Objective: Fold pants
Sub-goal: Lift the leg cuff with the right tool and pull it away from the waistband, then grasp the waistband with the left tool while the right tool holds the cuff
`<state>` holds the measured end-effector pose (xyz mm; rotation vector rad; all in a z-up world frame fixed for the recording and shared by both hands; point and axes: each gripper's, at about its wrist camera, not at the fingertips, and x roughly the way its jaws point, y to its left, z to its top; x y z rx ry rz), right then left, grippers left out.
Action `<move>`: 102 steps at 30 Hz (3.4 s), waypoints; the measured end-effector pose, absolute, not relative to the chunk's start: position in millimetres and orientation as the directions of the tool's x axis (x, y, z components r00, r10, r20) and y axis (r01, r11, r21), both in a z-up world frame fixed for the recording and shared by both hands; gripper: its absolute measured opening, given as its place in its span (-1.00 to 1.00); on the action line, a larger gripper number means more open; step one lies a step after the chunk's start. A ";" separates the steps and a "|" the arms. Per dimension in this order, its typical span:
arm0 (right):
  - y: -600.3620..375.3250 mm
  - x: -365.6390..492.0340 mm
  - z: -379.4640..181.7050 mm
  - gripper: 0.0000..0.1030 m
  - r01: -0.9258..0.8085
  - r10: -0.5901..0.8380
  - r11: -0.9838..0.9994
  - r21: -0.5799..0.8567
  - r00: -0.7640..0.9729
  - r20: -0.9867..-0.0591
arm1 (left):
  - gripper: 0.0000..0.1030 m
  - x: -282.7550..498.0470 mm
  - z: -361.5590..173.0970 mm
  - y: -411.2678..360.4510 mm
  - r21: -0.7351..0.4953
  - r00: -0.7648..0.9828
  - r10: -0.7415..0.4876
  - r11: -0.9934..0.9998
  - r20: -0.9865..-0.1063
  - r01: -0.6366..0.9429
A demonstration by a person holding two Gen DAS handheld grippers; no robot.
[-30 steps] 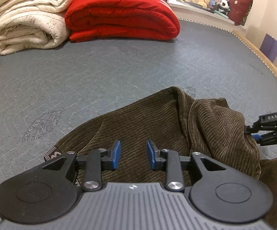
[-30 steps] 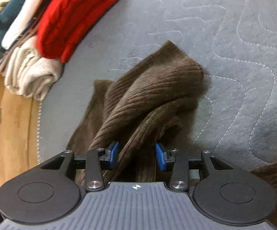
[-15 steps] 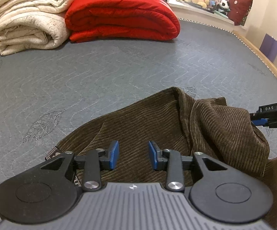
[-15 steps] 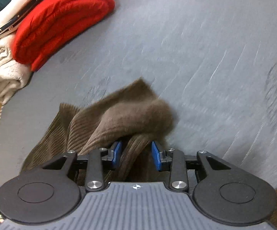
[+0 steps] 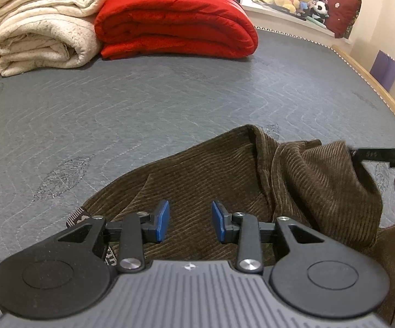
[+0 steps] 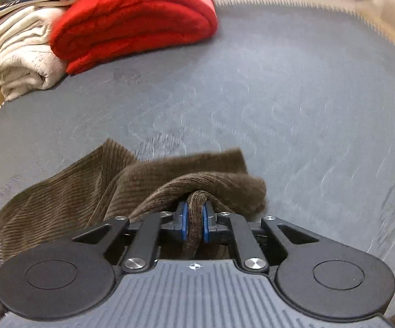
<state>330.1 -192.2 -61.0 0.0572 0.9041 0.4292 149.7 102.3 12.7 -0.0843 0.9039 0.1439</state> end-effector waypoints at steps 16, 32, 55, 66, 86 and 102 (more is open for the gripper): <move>-266.2 338.0 -29.9 -0.82 -0.079 0.174 0.980 0.185 0.792 -0.586 | -0.26 150.5 12.7 99.9 -0.009 0.607 0.088 0.988 -0.790 -0.155; -369.9 357.0 -4.0 -0.83 -0.009 0.278 0.799 0.601 0.892 -0.356 | -0.26 154.3 -1.7 76.1 0.029 0.590 0.075 0.996 -0.804 -0.087; -581.7 341.4 -202.5 -0.17 0.588 -0.020 0.513 0.625 0.737 -0.676 | -0.01 205.7 -124.4 -47.8 -0.053 0.520 -0.192 0.962 -0.832 0.269; -572.8 343.9 -129.1 -0.88 0.524 -0.126 0.624 0.580 0.799 -0.587 | -0.83 199.9 -87.5 -15.6 0.006 0.537 -0.172 0.949 -0.826 0.314; -436.4 390.9 -133.8 -0.04 0.401 -0.036 0.837 0.374 0.721 -0.692 | 0.27 172.9 -53.0 209.9 -0.111 0.572 0.069 0.955 -0.817 -0.274; -359.8 449.8 -176.2 -0.90 0.470 -0.199 0.872 0.141 0.602 -0.773 | -0.25 168.2 -113.1 286.8 -0.125 0.450 0.057 0.923 -0.891 -0.363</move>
